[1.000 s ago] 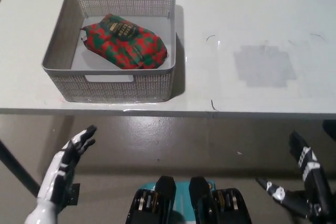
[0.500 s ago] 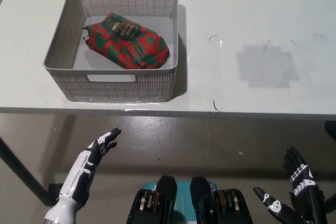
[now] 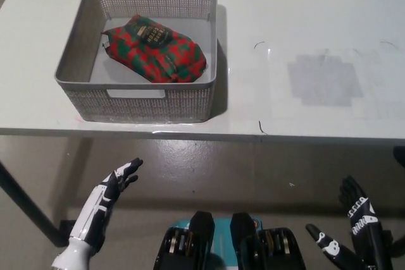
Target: Use the right hand to pick up a bag of coffee beans on the right hand side and place it into a container on the left hand side
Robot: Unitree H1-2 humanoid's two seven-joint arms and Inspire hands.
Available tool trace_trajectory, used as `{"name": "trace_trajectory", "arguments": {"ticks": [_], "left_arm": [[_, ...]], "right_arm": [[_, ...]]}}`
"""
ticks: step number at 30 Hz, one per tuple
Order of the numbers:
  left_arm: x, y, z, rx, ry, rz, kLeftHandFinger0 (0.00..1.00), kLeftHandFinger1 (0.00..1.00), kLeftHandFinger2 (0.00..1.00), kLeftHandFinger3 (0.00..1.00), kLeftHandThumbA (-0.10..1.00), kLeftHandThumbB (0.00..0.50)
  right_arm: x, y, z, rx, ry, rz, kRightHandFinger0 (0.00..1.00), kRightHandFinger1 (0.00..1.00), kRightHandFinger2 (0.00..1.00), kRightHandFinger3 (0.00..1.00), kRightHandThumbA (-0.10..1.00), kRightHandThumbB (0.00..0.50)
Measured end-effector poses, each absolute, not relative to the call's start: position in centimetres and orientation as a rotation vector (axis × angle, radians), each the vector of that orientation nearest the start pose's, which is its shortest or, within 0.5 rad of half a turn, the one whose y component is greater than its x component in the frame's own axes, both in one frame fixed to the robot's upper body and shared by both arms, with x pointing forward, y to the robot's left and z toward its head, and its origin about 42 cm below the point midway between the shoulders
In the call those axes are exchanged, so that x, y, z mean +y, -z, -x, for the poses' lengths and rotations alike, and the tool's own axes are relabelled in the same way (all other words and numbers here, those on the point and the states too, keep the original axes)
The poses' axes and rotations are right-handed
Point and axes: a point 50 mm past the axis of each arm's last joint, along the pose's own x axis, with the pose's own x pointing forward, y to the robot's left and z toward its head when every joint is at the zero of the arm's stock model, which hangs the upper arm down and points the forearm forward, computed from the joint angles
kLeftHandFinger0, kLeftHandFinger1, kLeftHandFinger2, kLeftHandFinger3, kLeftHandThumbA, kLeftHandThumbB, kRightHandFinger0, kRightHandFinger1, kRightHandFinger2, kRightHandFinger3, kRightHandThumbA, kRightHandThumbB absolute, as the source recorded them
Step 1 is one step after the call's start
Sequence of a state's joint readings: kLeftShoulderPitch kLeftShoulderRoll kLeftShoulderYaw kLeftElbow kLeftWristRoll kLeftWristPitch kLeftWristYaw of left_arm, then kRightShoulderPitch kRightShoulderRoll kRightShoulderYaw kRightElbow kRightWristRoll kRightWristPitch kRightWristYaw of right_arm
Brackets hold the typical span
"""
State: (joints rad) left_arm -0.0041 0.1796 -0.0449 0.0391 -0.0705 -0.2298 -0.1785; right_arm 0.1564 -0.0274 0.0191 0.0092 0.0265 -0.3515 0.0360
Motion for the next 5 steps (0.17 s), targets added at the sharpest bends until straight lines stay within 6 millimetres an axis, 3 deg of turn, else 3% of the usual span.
{"name": "trace_trajectory", "arguments": {"ticks": [5], "left_arm": [[25.17,-9.99,-27.80,-0.166,0.221,-0.123,1.00,1.00,1.00,1.00,1.00,0.306]], "right_arm": [[-21.91,-7.53,-22.77,-0.181,-0.027,0.005,1.00,1.00,1.00,1.00,1.00,0.264]]}}
